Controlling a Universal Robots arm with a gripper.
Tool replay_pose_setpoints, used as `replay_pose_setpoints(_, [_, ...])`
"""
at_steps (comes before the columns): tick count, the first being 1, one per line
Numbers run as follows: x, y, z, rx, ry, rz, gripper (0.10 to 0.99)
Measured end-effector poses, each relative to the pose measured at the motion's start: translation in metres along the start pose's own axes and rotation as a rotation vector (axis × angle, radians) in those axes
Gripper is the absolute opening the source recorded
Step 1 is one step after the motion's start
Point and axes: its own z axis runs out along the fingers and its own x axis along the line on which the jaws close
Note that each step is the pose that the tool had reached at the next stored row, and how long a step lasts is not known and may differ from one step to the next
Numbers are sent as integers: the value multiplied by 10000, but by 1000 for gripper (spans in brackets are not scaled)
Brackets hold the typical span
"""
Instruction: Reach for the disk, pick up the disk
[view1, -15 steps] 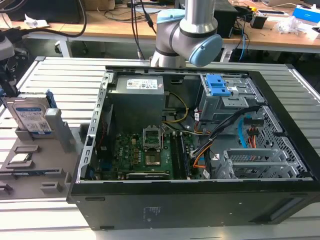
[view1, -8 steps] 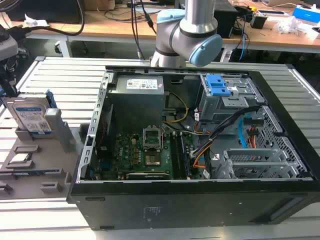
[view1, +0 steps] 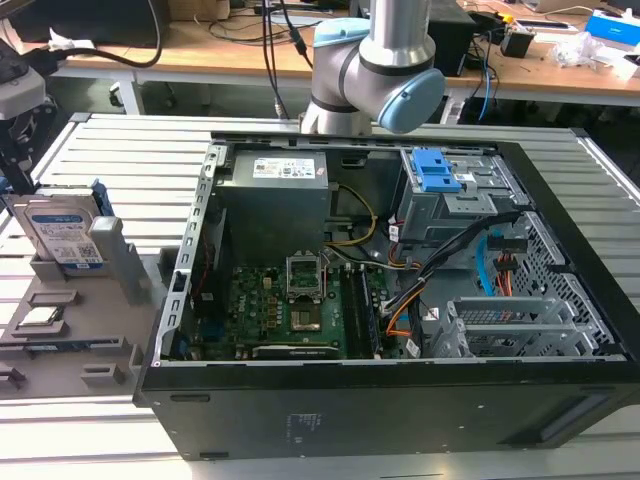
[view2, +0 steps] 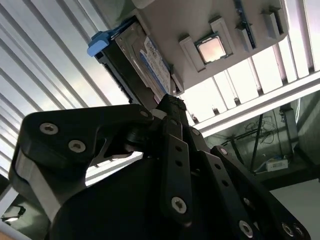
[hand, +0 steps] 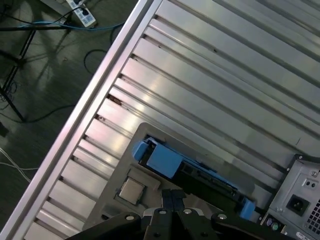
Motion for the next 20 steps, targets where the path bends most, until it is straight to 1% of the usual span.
replay_pose_setpoints(4, [0,0,0,-2,16,-454,106])
replay_pose_setpoints(6, [0,0,0,-3,31,-848,106])
replay_pose_setpoints(15, [0,0,0,-5,69,-1862,106])
replay_pose_setpoints(16, [0,0,0,-5,78,-2102,106])
replay_pose_setpoints(20, [0,0,0,-6,95,-2550,106])
